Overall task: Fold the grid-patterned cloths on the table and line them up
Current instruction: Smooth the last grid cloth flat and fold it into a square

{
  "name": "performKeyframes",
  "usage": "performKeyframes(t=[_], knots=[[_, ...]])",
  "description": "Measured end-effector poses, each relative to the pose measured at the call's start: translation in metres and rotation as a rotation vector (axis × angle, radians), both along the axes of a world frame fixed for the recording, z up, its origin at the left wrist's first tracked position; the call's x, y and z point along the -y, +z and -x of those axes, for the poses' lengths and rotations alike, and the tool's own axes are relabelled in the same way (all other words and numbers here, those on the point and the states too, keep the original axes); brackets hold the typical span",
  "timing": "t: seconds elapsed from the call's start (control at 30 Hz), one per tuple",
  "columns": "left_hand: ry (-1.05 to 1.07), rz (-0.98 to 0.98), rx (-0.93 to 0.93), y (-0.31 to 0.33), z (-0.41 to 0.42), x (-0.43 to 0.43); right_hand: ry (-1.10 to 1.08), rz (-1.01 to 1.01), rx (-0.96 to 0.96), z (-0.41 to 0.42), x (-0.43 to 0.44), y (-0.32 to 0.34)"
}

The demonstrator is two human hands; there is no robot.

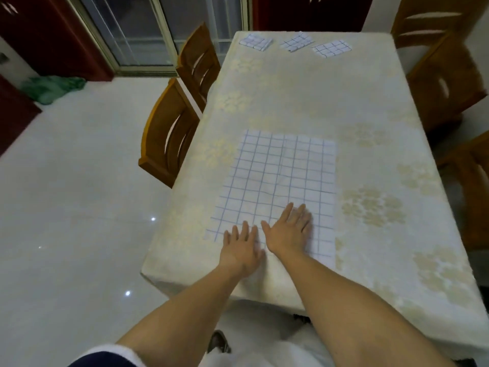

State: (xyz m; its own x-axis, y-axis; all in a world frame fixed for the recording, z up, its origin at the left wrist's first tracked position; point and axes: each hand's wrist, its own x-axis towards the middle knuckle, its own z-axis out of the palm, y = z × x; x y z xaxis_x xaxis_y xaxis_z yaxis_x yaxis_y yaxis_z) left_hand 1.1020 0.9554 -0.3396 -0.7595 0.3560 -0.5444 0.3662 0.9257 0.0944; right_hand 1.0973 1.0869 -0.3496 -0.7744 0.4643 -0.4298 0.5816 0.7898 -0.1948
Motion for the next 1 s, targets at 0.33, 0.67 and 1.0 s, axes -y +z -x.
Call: performKeyframes(t=[0.33, 0.67, 1.0], knots=[[-0.074, -0.298, -0.309, 0.003, -0.001, -0.108, 0.121, 0.049, 0.06, 0.057, -0.121, -0.008], [-0.011, -0.167, -0.227, 0.019, 0.096, -0.085, 0.78, -0.011, 0.155, 0.102, -0.214, 0.003], [-0.177, -0.106, -0.098, -0.026, 0.175, -0.124, 0.251, -0.037, -0.062, 0.056, -0.139, -0.024]])
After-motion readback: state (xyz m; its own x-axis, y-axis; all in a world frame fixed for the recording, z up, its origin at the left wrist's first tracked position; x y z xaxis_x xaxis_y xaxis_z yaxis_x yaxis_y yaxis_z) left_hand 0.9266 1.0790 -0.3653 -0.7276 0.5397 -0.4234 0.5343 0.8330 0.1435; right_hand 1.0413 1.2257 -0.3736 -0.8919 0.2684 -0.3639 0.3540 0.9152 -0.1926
